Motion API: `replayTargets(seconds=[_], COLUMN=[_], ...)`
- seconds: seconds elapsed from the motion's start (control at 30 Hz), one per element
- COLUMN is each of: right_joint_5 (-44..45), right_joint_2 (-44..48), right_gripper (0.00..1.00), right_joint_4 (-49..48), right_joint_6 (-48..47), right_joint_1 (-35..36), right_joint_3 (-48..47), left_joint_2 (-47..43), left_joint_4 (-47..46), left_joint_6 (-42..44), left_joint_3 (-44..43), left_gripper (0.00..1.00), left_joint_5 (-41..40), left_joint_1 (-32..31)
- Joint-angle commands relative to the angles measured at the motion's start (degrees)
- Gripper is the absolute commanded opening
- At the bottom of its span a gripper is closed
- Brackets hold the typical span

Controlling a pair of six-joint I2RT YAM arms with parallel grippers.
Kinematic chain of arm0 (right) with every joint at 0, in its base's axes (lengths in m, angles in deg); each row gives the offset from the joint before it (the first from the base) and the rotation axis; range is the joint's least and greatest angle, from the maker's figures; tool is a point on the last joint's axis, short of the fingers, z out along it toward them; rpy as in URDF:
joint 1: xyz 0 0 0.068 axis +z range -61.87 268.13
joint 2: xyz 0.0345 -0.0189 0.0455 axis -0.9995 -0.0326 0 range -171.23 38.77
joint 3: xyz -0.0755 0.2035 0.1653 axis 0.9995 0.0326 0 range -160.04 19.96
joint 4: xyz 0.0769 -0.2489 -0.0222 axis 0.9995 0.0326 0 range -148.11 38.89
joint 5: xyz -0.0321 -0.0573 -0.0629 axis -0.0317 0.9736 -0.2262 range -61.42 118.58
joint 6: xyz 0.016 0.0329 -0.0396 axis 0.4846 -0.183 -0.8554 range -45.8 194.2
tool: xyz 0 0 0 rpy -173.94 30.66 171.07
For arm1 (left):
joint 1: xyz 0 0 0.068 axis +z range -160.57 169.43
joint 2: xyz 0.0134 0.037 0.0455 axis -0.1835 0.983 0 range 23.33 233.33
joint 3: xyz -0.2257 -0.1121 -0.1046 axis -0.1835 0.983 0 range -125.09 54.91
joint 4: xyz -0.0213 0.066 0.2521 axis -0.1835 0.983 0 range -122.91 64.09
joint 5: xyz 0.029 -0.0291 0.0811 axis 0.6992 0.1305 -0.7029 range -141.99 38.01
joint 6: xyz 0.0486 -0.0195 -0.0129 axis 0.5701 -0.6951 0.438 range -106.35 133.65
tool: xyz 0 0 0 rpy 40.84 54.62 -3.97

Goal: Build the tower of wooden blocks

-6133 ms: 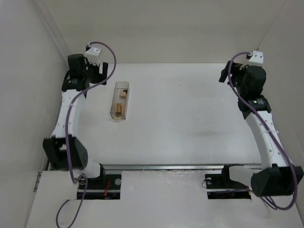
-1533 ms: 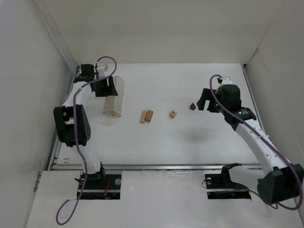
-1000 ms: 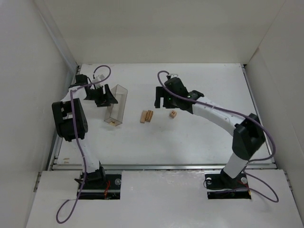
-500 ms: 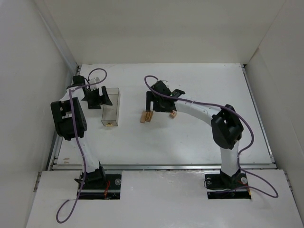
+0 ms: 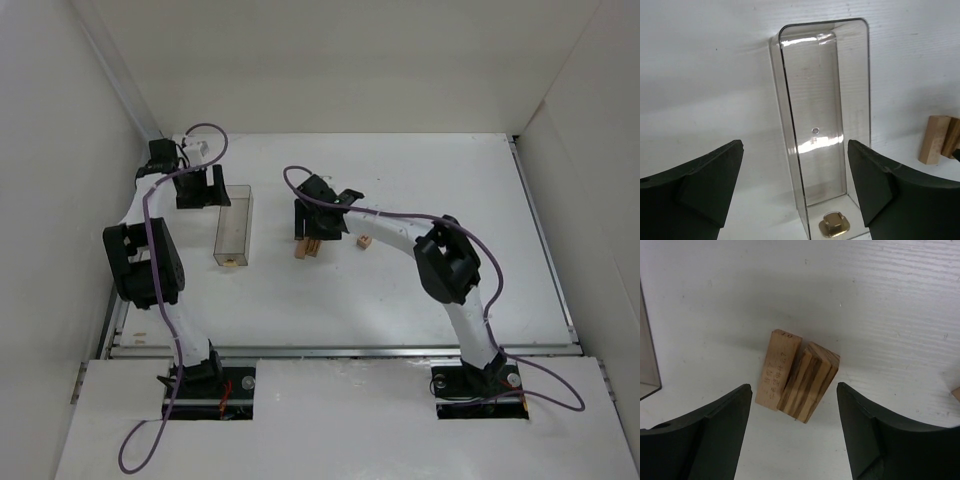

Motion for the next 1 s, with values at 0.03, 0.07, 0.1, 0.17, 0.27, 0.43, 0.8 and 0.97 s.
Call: replayTargets(seconds=[0.03,0.07,0.1,0.17,0.27,0.43,0.8,0.97], right_joint_5=[1.58,2.11,2.63,2.64,3.34,2.12,-7.0,-17.91], right_joint_2=[-2.15,-2.68,-2.69,-3.21,-3.22,-3.83,7.14,22.07], right_gripper=[0.73,0.73,0.73,0.73,0.7,0.46,0.0,0.0], right_joint_4=[3.6,3.6,4.21,4.74,4.74,4.04,-9.39,-26.26], right_joint_6=[0.9,0.9,0.9,0.9,1.43,0.11,-10.94,-22.46], right_joint_1=[0.41,0.41,0.41,0.41,0.41,0.41,-2.57,-5.3], right_joint_3=[-4.19,-4.2,-4.2,-4.72,-4.72,-4.02,8.53,23.97], left_joint_2=[-6.49,-7.36,-7.37,-8.16,-9.39,-10.53,-12.21,-13.78], left_joint_4=[1.37,1.37,1.37,1.37,1.9,1.9,3.82,10.65], left_joint_6=[1.91,1.91,2.43,2.97,3.49,4.63,9.2,21.38], left_joint_3=[-2.87,-2.87,-2.87,-2.87,-2.87,-2.87,-3.4,-7.43], left_gripper=[0.83,0.83,0.83,0.83,0.82,0.82,0.79,0.79], left_joint_5=[-1.01,-1.71,-2.24,-2.24,-2.77,-3.3,3.1,11.8], left_joint_1=[-1.42,-2.03,-2.56,-2.56,-3.79,-5.02,-6.08,-6.61])
